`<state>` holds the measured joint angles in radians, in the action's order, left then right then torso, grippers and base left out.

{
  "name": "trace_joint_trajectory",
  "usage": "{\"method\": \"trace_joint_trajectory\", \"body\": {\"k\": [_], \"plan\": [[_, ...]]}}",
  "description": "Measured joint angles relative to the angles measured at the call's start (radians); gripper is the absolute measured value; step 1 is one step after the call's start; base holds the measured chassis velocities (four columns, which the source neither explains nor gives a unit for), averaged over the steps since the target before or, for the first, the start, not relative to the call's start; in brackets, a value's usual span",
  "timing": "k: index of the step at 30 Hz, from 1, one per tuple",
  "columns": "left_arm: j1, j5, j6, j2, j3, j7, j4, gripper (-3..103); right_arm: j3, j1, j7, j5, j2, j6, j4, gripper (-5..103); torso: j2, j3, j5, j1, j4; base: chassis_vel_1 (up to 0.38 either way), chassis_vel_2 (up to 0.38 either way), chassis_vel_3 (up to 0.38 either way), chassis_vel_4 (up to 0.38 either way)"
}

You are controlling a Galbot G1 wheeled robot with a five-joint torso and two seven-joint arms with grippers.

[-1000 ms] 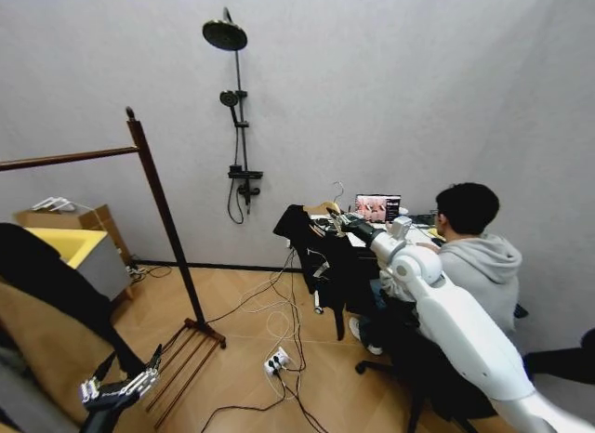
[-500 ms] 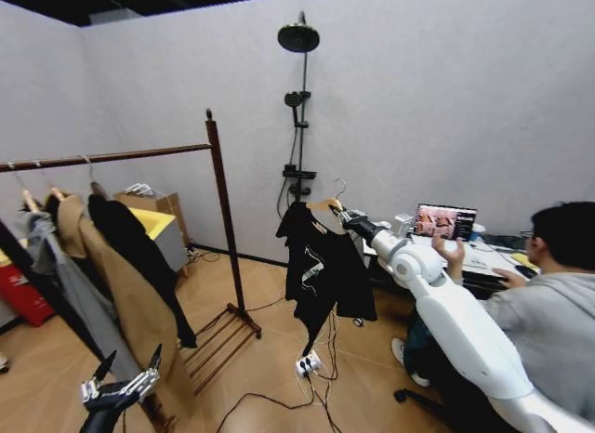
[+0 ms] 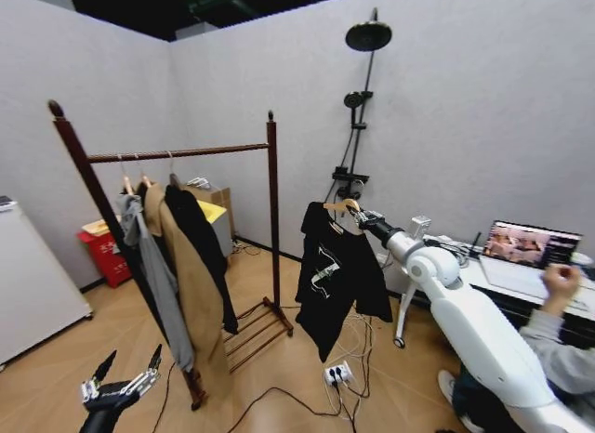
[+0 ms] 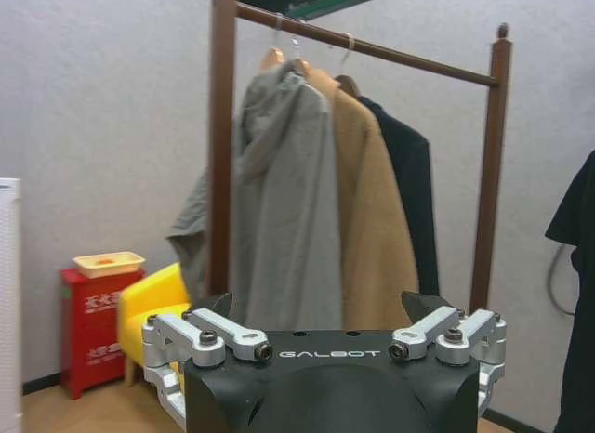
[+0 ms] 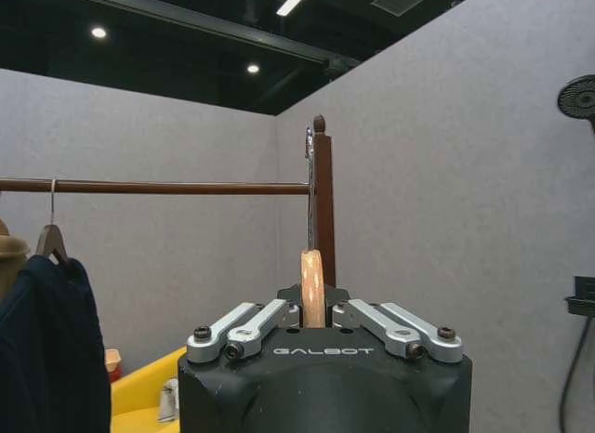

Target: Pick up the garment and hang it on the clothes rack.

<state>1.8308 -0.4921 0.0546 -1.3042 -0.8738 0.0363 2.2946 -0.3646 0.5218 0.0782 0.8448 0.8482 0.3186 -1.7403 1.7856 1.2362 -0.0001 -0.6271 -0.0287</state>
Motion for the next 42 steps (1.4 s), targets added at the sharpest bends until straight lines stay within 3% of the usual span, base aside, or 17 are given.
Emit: {"method": "trace_joint_trajectory", "body": {"k": [10,17,42], "plan": [[0.000,0.000,0.000,0.000,0.000,0.000,0.000,100,-0.004,0.011,-0.016,-0.017,0.007,0.004,-0.010,10,0.000,0.000,0.0000,0.000,0.0006,0.079,0.160,0.166,0.066],[0.000,0.000,0.000,0.000,0.000,0.000,0.000,100,-0.006,0.031,-0.008,-0.029,0.010,0.007,-0.040,10,0.000,0.000,0.0002,0.000,-0.0005,-0.089,0.109,0.128,-0.074],[0.000,0.000,0.000,0.000,0.000,0.000,0.000,100,-0.042,0.086,-0.002,-0.025,0.005,0.021,-0.107,10,0.000,0.000,0.0001,0.000,0.0003,-0.048,0.117,0.120,-0.048]]}}
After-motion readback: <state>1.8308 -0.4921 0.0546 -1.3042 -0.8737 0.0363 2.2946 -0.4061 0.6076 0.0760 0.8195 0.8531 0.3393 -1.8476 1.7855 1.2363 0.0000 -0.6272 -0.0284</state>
